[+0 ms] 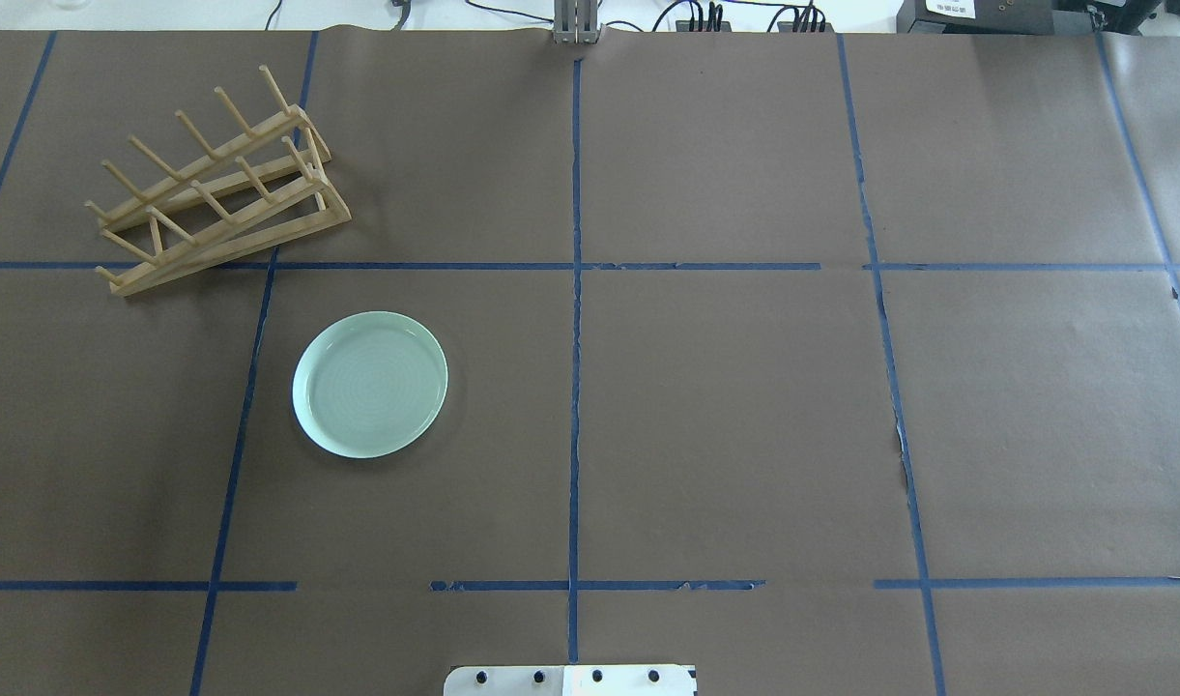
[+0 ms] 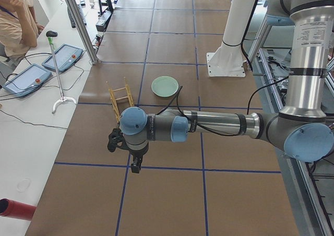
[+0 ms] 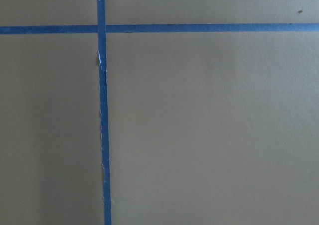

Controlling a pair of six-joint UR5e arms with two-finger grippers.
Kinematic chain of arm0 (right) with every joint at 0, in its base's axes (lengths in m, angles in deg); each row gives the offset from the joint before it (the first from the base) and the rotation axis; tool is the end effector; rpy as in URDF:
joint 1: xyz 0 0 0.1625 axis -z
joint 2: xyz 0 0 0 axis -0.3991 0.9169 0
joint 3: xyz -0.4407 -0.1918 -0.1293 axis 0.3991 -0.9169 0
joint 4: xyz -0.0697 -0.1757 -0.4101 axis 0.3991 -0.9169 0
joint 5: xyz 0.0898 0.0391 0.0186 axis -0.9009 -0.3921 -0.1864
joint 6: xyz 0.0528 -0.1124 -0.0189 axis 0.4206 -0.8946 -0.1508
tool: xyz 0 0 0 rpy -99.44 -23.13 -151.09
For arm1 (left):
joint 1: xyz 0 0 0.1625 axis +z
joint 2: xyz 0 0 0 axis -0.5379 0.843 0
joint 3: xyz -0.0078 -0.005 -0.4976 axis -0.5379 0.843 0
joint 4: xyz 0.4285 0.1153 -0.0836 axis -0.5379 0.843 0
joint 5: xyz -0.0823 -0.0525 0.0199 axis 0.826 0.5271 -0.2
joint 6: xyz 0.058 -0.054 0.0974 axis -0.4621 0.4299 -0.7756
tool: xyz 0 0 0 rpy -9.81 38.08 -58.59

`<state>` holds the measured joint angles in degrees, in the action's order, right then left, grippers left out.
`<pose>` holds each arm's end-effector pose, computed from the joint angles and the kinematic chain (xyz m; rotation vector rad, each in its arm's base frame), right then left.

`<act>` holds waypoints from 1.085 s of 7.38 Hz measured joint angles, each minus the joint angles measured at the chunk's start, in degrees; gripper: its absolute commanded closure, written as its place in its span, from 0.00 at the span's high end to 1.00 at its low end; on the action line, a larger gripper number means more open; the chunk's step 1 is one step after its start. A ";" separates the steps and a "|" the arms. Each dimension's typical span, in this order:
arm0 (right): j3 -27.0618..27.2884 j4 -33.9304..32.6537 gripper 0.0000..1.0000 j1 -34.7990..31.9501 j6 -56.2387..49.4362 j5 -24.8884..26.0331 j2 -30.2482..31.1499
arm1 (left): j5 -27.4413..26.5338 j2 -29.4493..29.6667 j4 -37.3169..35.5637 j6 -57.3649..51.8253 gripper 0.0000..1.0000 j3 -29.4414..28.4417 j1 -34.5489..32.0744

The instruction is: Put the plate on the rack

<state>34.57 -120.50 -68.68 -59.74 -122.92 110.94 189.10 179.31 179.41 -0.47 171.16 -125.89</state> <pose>0.0676 -0.4660 0.7950 -0.0625 -0.7323 0.0087 -0.0731 -0.5329 0.7314 0.0946 0.8111 0.0648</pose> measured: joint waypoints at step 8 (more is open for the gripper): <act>0.00 0.04 1.00 0.00 0.03 0.00 0.00 | -0.05 -1.39 0.26 7.44 1.00 4.41 0.14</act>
<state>34.57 -120.46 -68.68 -59.70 -122.92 110.94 189.05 177.92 179.67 6.96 175.57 -125.75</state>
